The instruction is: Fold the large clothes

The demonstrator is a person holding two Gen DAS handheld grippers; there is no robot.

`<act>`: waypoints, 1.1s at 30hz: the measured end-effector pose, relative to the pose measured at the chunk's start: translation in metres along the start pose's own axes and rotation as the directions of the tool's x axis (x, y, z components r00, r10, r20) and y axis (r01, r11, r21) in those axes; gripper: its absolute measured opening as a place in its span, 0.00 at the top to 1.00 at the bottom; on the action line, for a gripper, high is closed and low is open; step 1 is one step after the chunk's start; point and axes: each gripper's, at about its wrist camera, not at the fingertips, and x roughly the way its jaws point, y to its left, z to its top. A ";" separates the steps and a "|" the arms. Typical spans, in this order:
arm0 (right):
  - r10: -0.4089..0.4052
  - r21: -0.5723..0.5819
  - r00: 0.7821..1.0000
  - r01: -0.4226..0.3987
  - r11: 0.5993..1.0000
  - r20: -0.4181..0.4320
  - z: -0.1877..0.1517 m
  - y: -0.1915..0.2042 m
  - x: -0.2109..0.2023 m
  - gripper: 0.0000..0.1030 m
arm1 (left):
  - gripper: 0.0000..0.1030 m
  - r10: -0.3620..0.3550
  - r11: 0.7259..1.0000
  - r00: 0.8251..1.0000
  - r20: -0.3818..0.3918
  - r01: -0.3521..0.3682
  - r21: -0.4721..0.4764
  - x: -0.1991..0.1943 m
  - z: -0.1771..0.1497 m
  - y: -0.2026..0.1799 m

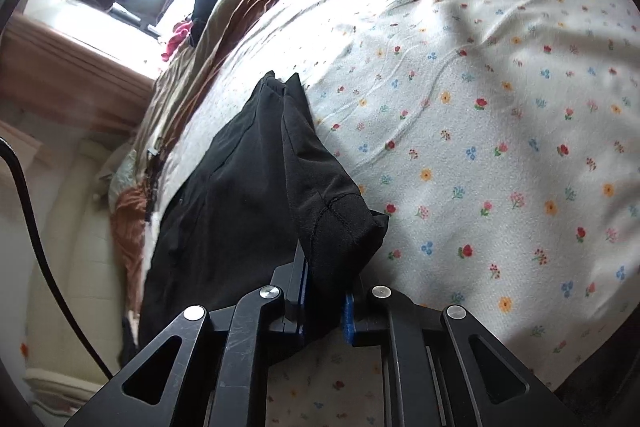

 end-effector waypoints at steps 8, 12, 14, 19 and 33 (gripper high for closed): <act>-0.187 -0.162 0.976 0.203 0.966 0.108 -0.008 0.032 -0.039 0.65 | 0.23 -0.055 0.998 0.998 0.004 0.055 -0.015 -0.011 -0.008 0.010; -0.187 -0.220 0.973 0.215 0.952 0.138 -0.016 0.054 -0.051 0.65 | 0.23 -0.108 0.991 0.994 -0.015 0.107 -0.077 -0.004 -0.010 0.018; -0.163 -0.247 0.978 0.191 0.950 0.129 -0.021 0.067 -0.051 0.65 | 0.23 -0.138 0.986 0.990 -0.009 0.136 -0.092 -0.001 -0.009 0.020; -0.090 -0.331 0.994 0.104 0.938 0.055 -0.045 0.107 -0.033 0.65 | 0.24 -0.173 0.978 0.985 -0.006 0.171 -0.119 0.011 -0.003 0.018; -0.053 -0.580 0.977 -0.078 0.811 -0.205 -0.138 0.203 0.040 0.65 | 0.39 -0.225 0.968 0.972 0.068 0.231 -0.099 0.017 0.008 0.003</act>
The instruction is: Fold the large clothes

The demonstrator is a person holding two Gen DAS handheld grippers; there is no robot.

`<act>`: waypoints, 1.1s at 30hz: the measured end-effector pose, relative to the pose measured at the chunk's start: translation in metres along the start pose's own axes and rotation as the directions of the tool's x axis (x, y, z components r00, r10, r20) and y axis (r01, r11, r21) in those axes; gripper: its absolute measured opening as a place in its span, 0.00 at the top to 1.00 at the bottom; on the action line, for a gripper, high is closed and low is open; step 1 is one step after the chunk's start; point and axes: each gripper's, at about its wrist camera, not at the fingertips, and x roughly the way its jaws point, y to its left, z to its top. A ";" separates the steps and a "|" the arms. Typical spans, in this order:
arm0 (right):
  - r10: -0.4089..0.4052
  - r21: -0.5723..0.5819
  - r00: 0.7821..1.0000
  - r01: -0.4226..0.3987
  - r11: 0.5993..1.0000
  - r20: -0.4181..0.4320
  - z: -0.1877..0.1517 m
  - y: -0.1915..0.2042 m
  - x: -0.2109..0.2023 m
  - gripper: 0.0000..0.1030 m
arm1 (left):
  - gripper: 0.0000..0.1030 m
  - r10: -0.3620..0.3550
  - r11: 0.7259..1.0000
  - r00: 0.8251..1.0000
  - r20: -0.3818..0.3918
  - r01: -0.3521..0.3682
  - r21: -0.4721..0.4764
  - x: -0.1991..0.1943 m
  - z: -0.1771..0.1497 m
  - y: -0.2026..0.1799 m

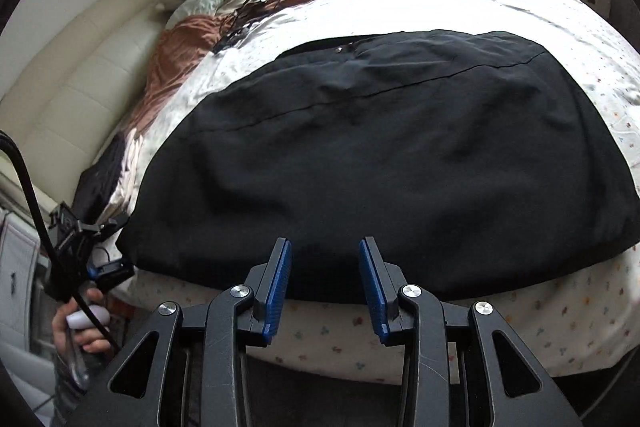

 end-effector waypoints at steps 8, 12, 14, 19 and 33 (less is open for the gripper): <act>-0.102 -0.085 0.991 0.095 0.992 -0.082 -0.009 0.020 0.040 0.65 | 0.65 0.090 0.996 0.995 -0.032 -0.090 -0.003 0.002 -0.015 0.016; -0.146 -0.080 0.986 0.140 0.987 -0.083 -0.001 0.018 0.060 0.65 | 0.67 0.107 0.994 0.994 -0.022 -0.107 -0.014 0.005 -0.010 0.015; -0.157 -0.069 0.983 0.151 0.986 -0.090 0.005 0.014 0.071 0.65 | 0.68 0.117 0.993 0.993 -0.015 -0.118 -0.025 0.008 -0.007 0.013; -0.180 -0.068 0.979 0.173 0.982 -0.096 0.026 0.012 0.091 0.69 | 0.73 0.143 0.988 0.990 -0.005 -0.143 -0.058 0.017 0.003 0.013; -0.186 -0.024 0.979 0.185 0.982 -0.087 0.108 0.007 0.134 0.85 | 0.77 0.198 0.967 0.980 0.016 -0.193 -0.167 0.017 -0.003 0.011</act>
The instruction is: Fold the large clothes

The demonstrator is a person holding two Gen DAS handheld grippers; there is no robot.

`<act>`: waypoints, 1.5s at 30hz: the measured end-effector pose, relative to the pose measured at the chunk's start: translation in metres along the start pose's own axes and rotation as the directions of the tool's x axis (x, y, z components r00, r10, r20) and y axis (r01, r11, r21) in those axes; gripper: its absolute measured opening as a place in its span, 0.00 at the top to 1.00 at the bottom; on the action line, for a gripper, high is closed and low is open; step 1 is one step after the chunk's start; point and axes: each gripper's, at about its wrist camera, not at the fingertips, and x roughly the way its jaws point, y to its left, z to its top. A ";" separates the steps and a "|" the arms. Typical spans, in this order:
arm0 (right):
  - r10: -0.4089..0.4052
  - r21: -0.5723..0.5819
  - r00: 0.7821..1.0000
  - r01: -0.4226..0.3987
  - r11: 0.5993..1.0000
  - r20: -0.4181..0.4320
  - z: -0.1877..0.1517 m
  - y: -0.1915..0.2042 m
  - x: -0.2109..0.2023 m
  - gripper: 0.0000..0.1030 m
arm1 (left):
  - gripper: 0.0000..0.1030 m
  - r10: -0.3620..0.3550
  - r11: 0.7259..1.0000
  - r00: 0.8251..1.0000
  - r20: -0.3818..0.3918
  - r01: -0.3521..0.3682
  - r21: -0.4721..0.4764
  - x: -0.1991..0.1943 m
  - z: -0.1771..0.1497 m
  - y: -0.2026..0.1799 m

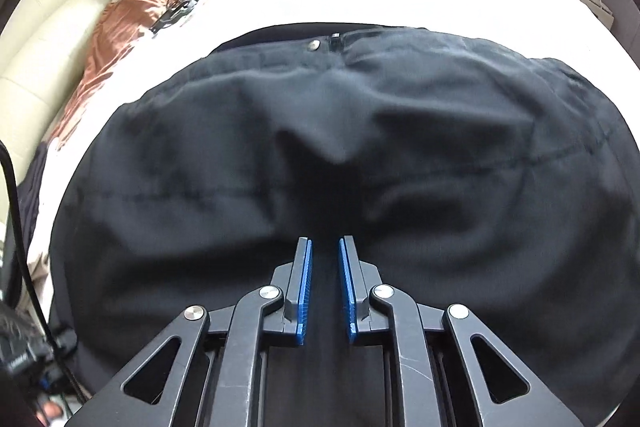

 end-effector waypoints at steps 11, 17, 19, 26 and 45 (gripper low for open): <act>-0.016 0.006 1.000 0.016 1.000 -0.002 0.048 -0.002 0.027 0.92 | 0.78 0.047 0.999 0.998 0.036 -0.046 -0.027 -0.001 -0.009 -0.003; 0.008 0.013 1.000 -0.008 1.000 -0.002 0.072 -0.006 0.038 0.95 | 0.79 0.051 0.999 0.998 0.039 -0.050 -0.016 0.000 -0.008 -0.003; 0.013 0.016 1.000 -0.013 1.000 -0.014 0.073 -0.007 0.032 0.94 | 0.80 0.061 0.998 0.998 0.029 -0.061 -0.002 0.000 -0.006 -0.006; 0.080 -0.042 0.997 -0.079 0.996 0.022 0.035 -0.003 -0.020 0.75 | 0.85 0.029 0.999 0.999 0.030 -0.030 0.024 -0.011 -0.004 -0.021; 0.178 0.031 0.983 -0.179 0.983 0.044 -0.095 -0.028 -0.093 0.70 | 0.87 -0.100 0.980 0.993 0.055 0.089 0.179 -0.039 -0.006 -0.099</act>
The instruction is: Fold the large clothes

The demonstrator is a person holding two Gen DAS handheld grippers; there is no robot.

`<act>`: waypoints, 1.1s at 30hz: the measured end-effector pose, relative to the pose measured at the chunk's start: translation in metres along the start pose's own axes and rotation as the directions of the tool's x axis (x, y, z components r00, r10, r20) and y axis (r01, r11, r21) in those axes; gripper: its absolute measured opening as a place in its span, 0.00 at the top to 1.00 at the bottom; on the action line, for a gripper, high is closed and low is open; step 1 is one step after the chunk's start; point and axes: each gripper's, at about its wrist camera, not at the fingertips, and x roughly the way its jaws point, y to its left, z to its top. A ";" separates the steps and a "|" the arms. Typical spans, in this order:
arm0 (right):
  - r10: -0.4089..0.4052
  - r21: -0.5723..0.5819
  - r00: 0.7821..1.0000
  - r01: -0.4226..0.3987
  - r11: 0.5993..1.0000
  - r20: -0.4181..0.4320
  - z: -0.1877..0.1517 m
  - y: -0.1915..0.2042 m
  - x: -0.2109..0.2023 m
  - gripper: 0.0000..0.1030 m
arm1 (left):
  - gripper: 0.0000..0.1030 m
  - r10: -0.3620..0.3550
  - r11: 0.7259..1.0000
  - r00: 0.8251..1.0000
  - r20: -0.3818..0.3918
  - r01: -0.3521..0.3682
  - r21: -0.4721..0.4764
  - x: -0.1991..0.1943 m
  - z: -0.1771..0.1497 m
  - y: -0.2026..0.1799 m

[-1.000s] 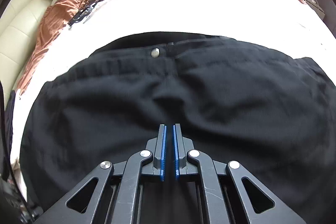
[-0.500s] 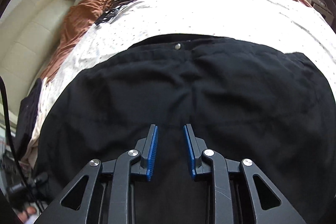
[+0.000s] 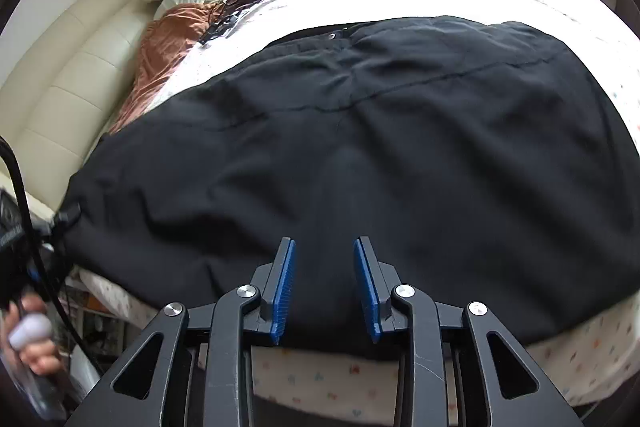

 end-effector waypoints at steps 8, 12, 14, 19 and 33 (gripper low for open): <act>-0.015 -0.020 1.000 0.014 1.000 -0.015 -0.033 0.005 0.011 0.68 | 0.88 -0.031 0.997 1.000 -0.003 0.031 0.071 0.004 0.001 -0.039; -0.011 0.012 1.000 0.011 1.000 -0.009 -0.043 -0.002 0.025 0.69 | 0.88 -0.049 0.991 0.999 -0.018 0.051 0.122 0.009 -0.001 -0.062; -0.016 0.029 1.000 0.015 0.999 0.001 -0.048 -0.006 0.029 0.77 | 0.88 -0.061 0.986 0.998 -0.026 0.064 0.153 0.013 -0.003 -0.077; 0.051 0.093 0.999 -0.051 0.994 0.003 -0.050 -0.021 0.030 0.82 | 0.88 -0.096 0.966 0.994 -0.059 0.107 0.234 0.024 -0.008 -0.116; 0.141 0.183 0.981 -0.164 0.969 0.130 -0.046 -0.060 -0.031 0.82 | 0.88 -0.158 0.900 0.973 -0.167 0.212 0.381 0.077 -0.023 -0.207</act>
